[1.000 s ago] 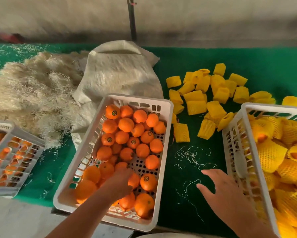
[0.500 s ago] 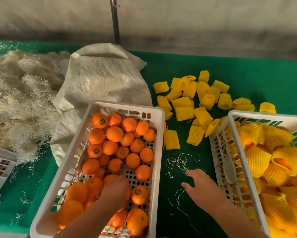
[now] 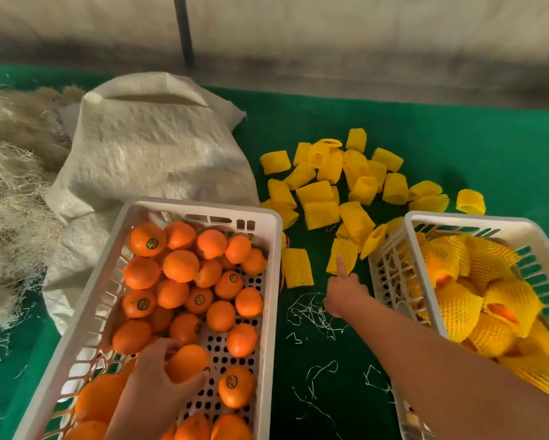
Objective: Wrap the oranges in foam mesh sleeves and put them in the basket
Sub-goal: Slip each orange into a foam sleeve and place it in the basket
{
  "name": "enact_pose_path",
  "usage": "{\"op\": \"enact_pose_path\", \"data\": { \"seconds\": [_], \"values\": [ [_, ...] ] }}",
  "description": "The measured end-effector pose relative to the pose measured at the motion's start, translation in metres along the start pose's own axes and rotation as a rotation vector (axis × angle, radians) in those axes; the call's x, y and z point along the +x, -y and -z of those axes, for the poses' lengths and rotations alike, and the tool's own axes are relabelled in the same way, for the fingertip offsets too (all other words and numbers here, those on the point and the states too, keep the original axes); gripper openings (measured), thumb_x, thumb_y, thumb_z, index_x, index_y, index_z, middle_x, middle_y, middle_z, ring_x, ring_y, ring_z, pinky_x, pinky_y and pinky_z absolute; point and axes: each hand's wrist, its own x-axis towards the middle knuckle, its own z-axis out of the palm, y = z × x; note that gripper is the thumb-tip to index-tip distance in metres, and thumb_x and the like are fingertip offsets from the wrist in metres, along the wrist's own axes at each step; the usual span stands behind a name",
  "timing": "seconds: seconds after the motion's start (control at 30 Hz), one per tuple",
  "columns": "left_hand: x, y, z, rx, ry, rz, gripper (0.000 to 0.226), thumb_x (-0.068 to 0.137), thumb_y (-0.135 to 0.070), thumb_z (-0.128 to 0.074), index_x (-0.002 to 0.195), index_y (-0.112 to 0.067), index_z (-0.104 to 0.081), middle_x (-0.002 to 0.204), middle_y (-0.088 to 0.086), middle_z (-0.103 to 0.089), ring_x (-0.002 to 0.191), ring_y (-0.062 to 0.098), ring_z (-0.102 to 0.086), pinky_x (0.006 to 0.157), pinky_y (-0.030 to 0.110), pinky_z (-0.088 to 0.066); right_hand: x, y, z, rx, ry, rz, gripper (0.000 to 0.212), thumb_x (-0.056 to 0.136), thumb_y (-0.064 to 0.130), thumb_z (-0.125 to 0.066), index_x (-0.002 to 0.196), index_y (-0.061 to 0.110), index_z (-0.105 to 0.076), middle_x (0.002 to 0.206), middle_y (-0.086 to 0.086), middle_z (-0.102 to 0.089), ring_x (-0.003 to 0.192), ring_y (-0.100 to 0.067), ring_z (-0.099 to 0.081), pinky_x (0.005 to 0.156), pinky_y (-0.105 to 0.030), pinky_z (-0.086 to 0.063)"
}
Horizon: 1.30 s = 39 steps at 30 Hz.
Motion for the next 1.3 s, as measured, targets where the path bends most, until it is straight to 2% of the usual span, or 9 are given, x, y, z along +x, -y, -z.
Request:
{"op": "enact_pose_path", "data": {
  "seconds": [0.2,0.3,0.37,0.47,0.53,0.67,0.8,1.03,1.3],
  "values": [
    [-0.002,-0.019,0.003,-0.098,0.025,-0.045,0.069,0.064,-0.055,-0.089,0.121,-0.044,-0.052,0.116,-0.021,-0.048,0.104,0.003,-0.050,0.085,0.031,-0.046,0.023,-0.011,-0.012,0.126,0.003,-0.075,0.096,0.097,0.015,-0.063,0.164,0.009,0.006,0.171,-0.008,0.020,0.141,-0.037,-0.040,0.105,-0.050,-0.047],
    [-0.006,-0.044,0.008,-0.174,0.048,-0.059,0.062,0.063,-0.059,-0.085,0.114,-0.053,-0.051,0.118,-0.022,-0.047,0.105,0.005,-0.053,0.084,0.033,-0.049,0.020,-0.022,-0.010,0.185,-0.096,-0.006,0.075,0.104,0.026,-0.054,0.162,0.005,-0.011,0.173,-0.009,0.009,0.137,-0.035,-0.048,0.105,-0.047,-0.048],
    [-0.011,-0.067,0.015,-0.203,0.098,-0.112,0.068,0.058,-0.067,-0.078,0.119,-0.056,-0.049,0.119,-0.029,-0.047,0.102,0.004,-0.057,0.079,0.028,-0.052,0.005,-0.027,-0.007,0.280,-0.292,0.073,0.047,0.108,0.030,-0.046,0.149,0.007,-0.040,0.163,-0.012,-0.028,0.122,-0.029,-0.059,0.095,-0.040,-0.053],
    [-0.021,-0.105,0.021,-0.164,0.199,-0.273,0.077,0.062,-0.069,-0.077,0.129,-0.057,-0.040,0.118,-0.040,-0.047,0.100,-0.004,-0.062,0.069,0.023,-0.056,-0.040,-0.030,-0.005,0.441,-0.643,0.186,0.024,0.110,0.036,-0.040,0.098,0.030,-0.060,0.102,0.004,-0.065,0.075,-0.006,-0.060,0.062,-0.021,-0.044],
    [-0.031,-0.131,0.019,-0.074,0.286,-0.397,0.079,0.065,-0.070,-0.075,0.133,-0.060,-0.034,0.121,-0.047,-0.040,0.108,-0.016,-0.052,0.065,0.019,-0.053,-0.076,-0.030,-0.004,0.602,-0.743,0.217,0.026,0.108,0.041,-0.046,0.085,0.035,-0.058,0.075,0.012,-0.059,0.061,-0.004,-0.055,0.052,-0.018,-0.039],
    [-0.050,-0.171,0.000,0.131,0.495,-0.521,0.087,0.068,-0.068,-0.071,0.137,-0.071,-0.019,0.125,-0.049,-0.036,0.108,-0.006,-0.051,0.079,0.015,-0.040,-0.133,-0.022,-0.015,0.663,-0.705,0.307,0.010,0.100,0.026,-0.068,0.090,0.024,-0.072,0.081,0.013,-0.062,0.072,0.000,-0.058,0.063,-0.014,-0.048],
    [-0.056,-0.184,-0.032,0.407,0.564,-0.554,0.103,0.072,-0.063,-0.071,0.153,-0.052,-0.008,0.148,-0.017,-0.041,0.123,0.008,-0.041,0.092,0.030,-0.038,-0.174,-0.018,-0.028,0.623,-0.615,0.411,0.015,0.102,0.011,-0.063,0.102,0.015,-0.078,0.113,0.005,-0.064,0.090,-0.005,-0.062,0.081,-0.018,-0.055],
    [-0.071,-0.186,-0.068,0.836,0.612,-0.490,0.076,0.078,-0.060,-0.073,0.138,-0.024,-0.043,0.103,-0.002,-0.047,0.091,0.017,-0.047,0.070,0.030,-0.040,-0.194,-0.026,-0.059,0.387,-0.431,0.530,0.045,0.093,0.004,-0.067,0.136,0.016,-0.067,0.160,-0.001,-0.042,0.147,-0.020,-0.038,0.120,-0.030,-0.031],
    [-0.076,-0.197,-0.062,0.466,0.498,-0.240,0.077,0.071,-0.061,-0.068,0.137,-0.032,-0.042,0.102,-0.010,-0.047,0.087,0.010,-0.056,0.064,0.025,-0.053,-0.202,-0.044,-0.063,0.555,-0.434,0.303,0.056,0.090,0.008,-0.070,0.140,0.026,-0.050,0.137,0.005,-0.026,0.073,0.000,-0.049,0.058,-0.008,-0.037]
  ]
}}
